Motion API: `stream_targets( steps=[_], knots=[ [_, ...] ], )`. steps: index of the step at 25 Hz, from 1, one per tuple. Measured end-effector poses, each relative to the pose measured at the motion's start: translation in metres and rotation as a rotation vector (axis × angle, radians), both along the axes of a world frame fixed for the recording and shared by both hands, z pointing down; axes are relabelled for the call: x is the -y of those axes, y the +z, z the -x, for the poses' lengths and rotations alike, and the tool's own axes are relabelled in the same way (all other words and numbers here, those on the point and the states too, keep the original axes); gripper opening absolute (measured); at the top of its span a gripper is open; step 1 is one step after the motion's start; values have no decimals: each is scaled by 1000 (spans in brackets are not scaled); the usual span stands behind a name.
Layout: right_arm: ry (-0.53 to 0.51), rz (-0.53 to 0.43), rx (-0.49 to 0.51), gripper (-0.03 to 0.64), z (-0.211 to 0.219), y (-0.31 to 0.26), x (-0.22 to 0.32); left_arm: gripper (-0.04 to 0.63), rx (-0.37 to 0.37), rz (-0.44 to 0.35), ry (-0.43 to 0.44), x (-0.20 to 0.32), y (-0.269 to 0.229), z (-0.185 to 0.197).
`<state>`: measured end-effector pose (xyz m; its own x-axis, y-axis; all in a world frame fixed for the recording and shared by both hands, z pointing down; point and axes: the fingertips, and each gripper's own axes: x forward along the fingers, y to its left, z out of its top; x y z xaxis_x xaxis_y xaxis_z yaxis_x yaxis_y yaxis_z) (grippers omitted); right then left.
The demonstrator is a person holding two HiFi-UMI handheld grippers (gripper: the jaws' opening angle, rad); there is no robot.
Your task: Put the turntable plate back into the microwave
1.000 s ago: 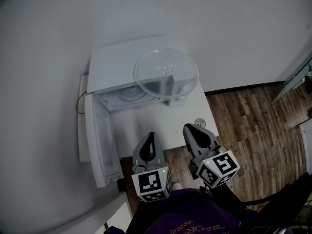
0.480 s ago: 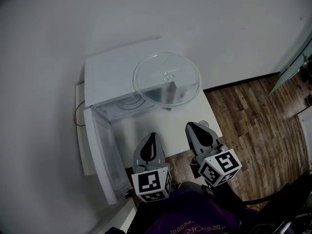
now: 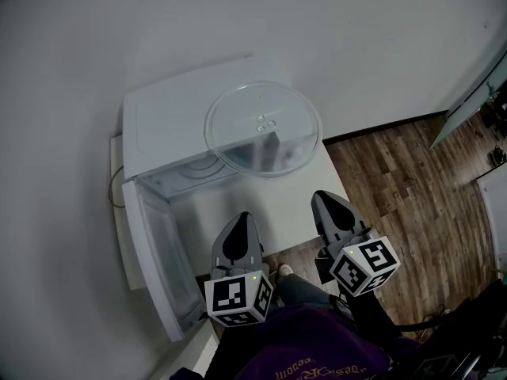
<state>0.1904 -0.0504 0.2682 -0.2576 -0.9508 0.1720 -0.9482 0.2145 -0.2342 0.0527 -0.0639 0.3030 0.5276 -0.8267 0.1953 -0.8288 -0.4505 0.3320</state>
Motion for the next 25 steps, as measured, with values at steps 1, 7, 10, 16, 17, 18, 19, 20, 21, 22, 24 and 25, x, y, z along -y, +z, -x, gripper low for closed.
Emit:
stream_targets(
  steps=[1,7,10,16,17,18,19,20,21,22,24,25],
  knots=[
    [-6,-3,-1,11,-3,-1,2,3,-25,7,-1,1,0,-3],
    [-47,3,27,11,-22,-4,17,5,-150,128,-9,7,11,-22],
    [-55,25,75,12,-30,-2,24,61,-249,191,9,14,16,-28],
    [-133,73,228,111,-32,1,33,184,-491,214,108,28,-3,-48],
    [-147,77,248,126,-30,1,35,205,-521,213,124,31,-7,-51],
    [-157,82,264,133,-29,1,38,213,-546,217,131,35,-9,-52],
    [-165,89,278,141,-29,3,41,220,-568,222,131,39,-10,-52],
    [-172,97,292,148,-29,4,44,225,-589,227,126,43,-11,-52],
    [-179,105,308,153,-28,5,47,229,-611,231,118,48,-12,-50],
    [-186,113,326,156,-28,6,49,233,-633,236,109,52,-12,-49],
    [-193,133,369,164,-29,9,53,235,-671,250,94,60,-10,-47],
    [-195,145,396,166,-30,11,54,236,-685,257,89,63,-9,-46]
  ],
)
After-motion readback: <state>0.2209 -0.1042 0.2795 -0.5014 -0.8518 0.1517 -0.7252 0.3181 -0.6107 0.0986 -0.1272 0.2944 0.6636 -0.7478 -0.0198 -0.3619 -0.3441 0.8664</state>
